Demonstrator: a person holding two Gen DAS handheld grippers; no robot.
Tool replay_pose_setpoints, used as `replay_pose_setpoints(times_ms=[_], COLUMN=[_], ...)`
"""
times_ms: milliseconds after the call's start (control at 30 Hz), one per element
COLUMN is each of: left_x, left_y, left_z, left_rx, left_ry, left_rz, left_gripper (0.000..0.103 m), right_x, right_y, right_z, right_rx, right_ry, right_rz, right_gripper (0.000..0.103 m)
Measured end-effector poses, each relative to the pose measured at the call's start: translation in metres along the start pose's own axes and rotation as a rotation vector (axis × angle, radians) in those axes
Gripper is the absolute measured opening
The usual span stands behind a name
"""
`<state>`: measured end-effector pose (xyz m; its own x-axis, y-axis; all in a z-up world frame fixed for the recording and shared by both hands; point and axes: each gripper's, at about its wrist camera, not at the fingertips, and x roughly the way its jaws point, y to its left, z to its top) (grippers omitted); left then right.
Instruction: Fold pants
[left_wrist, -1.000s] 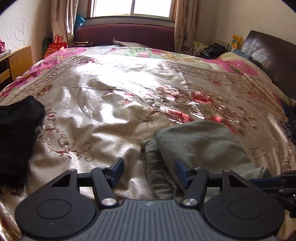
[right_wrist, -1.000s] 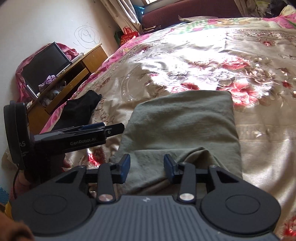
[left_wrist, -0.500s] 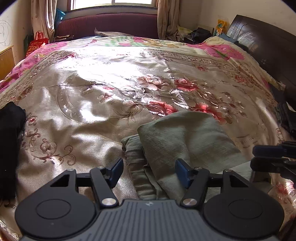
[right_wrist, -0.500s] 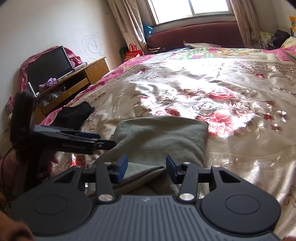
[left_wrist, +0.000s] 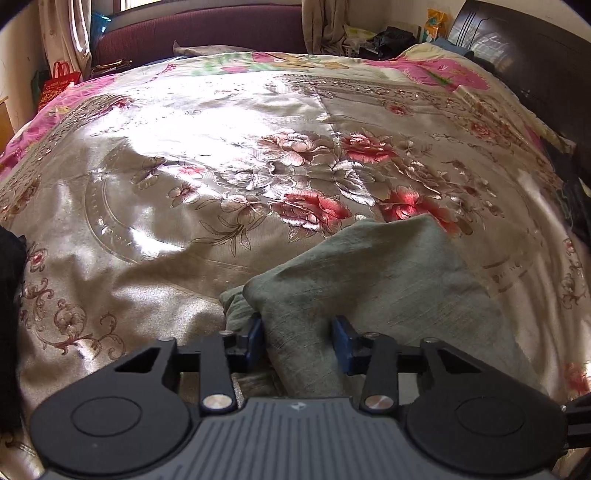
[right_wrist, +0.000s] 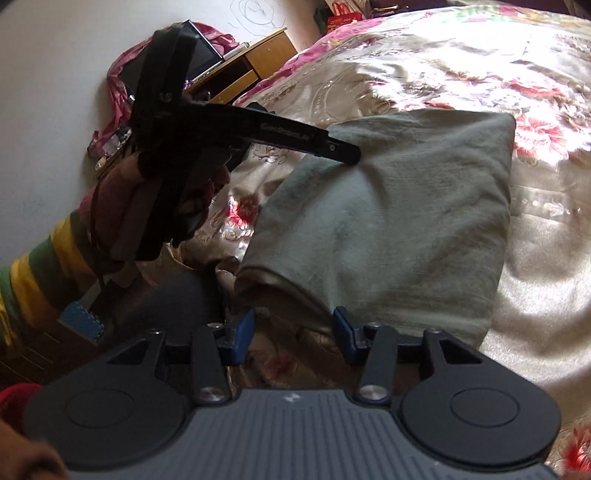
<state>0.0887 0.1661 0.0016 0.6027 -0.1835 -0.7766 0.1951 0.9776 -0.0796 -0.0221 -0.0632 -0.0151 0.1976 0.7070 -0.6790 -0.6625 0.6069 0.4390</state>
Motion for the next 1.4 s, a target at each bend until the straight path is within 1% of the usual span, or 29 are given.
replay_pose_setpoints(times_ms=[33,133,300,433,500,533,567,667,733,767,800,833,900,933,967,1000,1033,1133,1200,1267,1300,1333,1367,1400], left_x=[0.001,0.003,0.004,0.004,0.003,0.005,0.008,0.023,0.027,0.026,0.025,0.024,0.021,0.019,0.017,0.014,0.011,0.006,0.016,0.037,0.049,0.052,0.049,0.043], left_y=[-0.001,0.000,0.002,0.000,0.001,0.002,0.004,0.007,0.007,0.008,0.008,0.010,0.010,0.009,0.008,0.007,0.006,0.006,0.011,0.017,0.020,0.021,0.022,0.022], left_z=[0.001,0.008,0.026,0.044,0.048,0.048,0.049,0.043,0.038,0.038,0.039,0.042,0.050,0.054,0.058,0.061,0.063,0.064,0.057,0.046,0.035,0.026,0.021,0.018], left_rx=[0.006,0.025,0.069,0.128,0.157,0.164,0.173,0.198,0.200,0.194,0.186,0.176,0.174,0.185,0.199,0.215,0.224,0.234,0.215,0.216,0.219,0.228,0.242,0.247], left_ry=[0.002,-0.003,-0.025,-0.057,-0.077,-0.075,-0.062,-0.005,0.005,0.001,-0.003,-0.009,-0.023,-0.030,-0.037,-0.046,-0.053,-0.079,-0.076,-0.008,0.029,0.030,0.013,-0.002], left_rz=[0.006,0.021,0.007,-0.003,-0.015,-0.016,-0.018,-0.017,-0.020,-0.023,-0.028,-0.036,-0.046,-0.046,-0.048,-0.052,-0.055,-0.049,-0.024,0.011,0.045,0.066,0.081,0.095], left_gripper=[0.035,0.025,0.022,0.022,0.022,0.022,0.022,0.022,0.022,0.022,0.022,0.022,0.022,0.022,0.022,0.022,0.022,0.022,0.022,0.028,0.030,0.030,0.030,0.034], right_x=[-0.002,-0.006,-0.002,-0.001,-0.001,-0.004,-0.008,-0.024,-0.028,-0.025,-0.018,-0.009,0.013,0.021,0.025,0.027,0.025,0.017,0.025,0.049,0.062,0.071,0.070,0.064], right_y=[0.002,0.001,0.008,0.007,0.010,0.013,0.015,0.018,0.020,0.022,0.024,0.026,0.030,0.032,0.034,0.037,0.040,0.045,0.048,0.045,0.041,0.036,0.033,0.033], right_z=[-0.001,-0.001,0.005,0.014,0.018,0.021,0.022,0.030,0.036,0.039,0.041,0.043,0.045,0.046,0.046,0.046,0.045,0.044,0.040,0.038,0.036,0.035,0.035,0.036], right_rx=[-0.014,-0.006,-0.025,0.005,-0.001,-0.010,-0.014,0.010,-0.030,-0.071,-0.112,-0.155,-0.228,-0.238,-0.236,-0.233,-0.232,-0.198,-0.193,-0.193,-0.181,-0.147,-0.116,-0.103], right_ry=[-0.005,-0.021,-0.035,-0.047,-0.043,-0.047,-0.063,-0.173,-0.254,-0.274,-0.272,-0.256,-0.205,-0.164,-0.139,-0.128,-0.127,-0.153,-0.158,-0.099,-0.069,-0.037,-0.035,-0.048], right_rz=[-0.006,0.011,0.028,0.059,0.052,0.061,0.072,0.077,0.001,-0.042,-0.081,-0.102,-0.119,-0.128,-0.127,-0.128,-0.129,-0.123,-0.104,-0.117,-0.120,-0.118,-0.108,-0.083], right_gripper=[0.049,0.049,0.049,0.049,0.049,0.049,0.049,0.049,0.049,0.053,0.055,0.055,0.053,0.049,0.036,0.026,0.024,0.024,0.027,0.028,0.028,0.028,0.028,0.028])
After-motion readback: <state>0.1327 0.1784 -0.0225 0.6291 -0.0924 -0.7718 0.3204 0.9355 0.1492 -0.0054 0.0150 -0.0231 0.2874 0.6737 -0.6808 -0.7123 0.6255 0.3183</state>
